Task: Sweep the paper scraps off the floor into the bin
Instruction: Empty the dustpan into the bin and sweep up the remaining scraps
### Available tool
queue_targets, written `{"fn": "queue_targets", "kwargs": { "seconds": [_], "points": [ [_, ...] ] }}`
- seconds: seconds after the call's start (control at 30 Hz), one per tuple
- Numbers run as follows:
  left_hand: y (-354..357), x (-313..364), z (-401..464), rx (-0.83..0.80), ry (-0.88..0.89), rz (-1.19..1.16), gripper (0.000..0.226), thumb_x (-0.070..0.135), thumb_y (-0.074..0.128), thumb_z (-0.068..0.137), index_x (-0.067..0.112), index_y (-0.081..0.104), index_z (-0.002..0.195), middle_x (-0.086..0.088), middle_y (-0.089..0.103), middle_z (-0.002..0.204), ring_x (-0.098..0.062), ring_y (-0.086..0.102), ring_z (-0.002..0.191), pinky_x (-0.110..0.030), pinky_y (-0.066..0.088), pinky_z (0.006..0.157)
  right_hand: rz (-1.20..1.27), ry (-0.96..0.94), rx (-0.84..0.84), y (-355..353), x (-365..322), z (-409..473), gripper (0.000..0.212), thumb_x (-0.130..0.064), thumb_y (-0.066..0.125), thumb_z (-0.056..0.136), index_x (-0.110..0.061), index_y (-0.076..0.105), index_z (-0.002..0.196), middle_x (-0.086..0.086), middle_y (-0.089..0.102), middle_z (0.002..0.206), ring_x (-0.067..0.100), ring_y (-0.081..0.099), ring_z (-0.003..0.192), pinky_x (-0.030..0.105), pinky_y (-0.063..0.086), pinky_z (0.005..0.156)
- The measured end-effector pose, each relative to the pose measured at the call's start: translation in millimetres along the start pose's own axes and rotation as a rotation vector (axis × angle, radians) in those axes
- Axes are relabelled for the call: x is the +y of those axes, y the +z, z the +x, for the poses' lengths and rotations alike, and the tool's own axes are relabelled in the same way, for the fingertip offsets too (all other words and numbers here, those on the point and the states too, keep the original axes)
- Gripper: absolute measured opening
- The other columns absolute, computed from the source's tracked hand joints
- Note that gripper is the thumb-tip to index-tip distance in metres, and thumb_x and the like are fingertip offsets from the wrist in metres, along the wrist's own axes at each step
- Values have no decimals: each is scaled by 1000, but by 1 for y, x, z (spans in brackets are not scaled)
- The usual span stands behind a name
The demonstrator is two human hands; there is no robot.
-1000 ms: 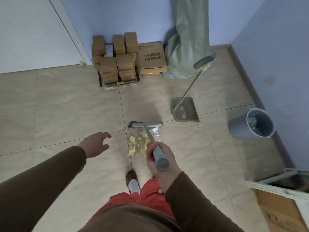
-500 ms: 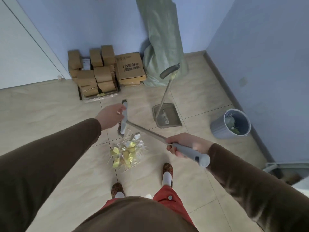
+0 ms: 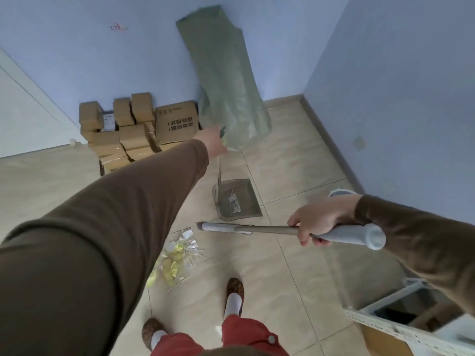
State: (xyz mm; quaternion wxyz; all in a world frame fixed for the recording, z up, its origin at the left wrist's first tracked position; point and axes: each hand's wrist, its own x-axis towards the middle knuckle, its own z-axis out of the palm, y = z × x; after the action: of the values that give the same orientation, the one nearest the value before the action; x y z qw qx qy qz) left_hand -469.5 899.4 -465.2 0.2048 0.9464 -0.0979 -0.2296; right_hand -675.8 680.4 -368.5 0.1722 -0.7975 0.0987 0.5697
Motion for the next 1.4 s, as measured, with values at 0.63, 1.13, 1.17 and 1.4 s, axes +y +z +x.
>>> {"fn": "queue_targets", "kwargs": {
  "seconds": [0.63, 1.13, 1.17, 1.4],
  "points": [
    [8, -139, -186, 251, -336, -377, 27, 26, 70, 88, 7, 67, 106, -10, 74, 89, -20, 67, 75, -27, 53, 57, -270, 121, 33, 20, 38, 30, 10, 0, 51, 86, 1, 59, 91, 14, 63, 69, 18, 51, 39, 21, 42, 44],
    [20, -288, -556, 375, -591, -312, 13, 19, 74, 86, 6, 70, 87, -9, 75, 79, -18, 64, 65, -28, 50, 57, 808, -82, 200, 239, -54, 66, 9, -5, 43, 101, -1, 48, 95, 15, 60, 82, 10, 51, 33, 17, 45, 35],
    [26, -296, -568, 377, -617, -322, 14, 18, 74, 85, 5, 71, 87, -11, 75, 79, -19, 63, 64, -29, 52, 59, 862, -94, 199, 255, -57, 68, 9, -6, 45, 101, -2, 48, 94, 14, 59, 80, 9, 51, 33, 16, 45, 34],
    [63, -351, -594, 299, -690, -421, 13, 15, 75, 84, 3, 72, 89, -16, 75, 80, -33, 71, 83, -33, 51, 62, 905, -172, 260, 303, -73, 73, 14, 5, 42, 96, -1, 51, 87, 17, 56, 81, 11, 48, 39, 15, 43, 36]
  ]
}}
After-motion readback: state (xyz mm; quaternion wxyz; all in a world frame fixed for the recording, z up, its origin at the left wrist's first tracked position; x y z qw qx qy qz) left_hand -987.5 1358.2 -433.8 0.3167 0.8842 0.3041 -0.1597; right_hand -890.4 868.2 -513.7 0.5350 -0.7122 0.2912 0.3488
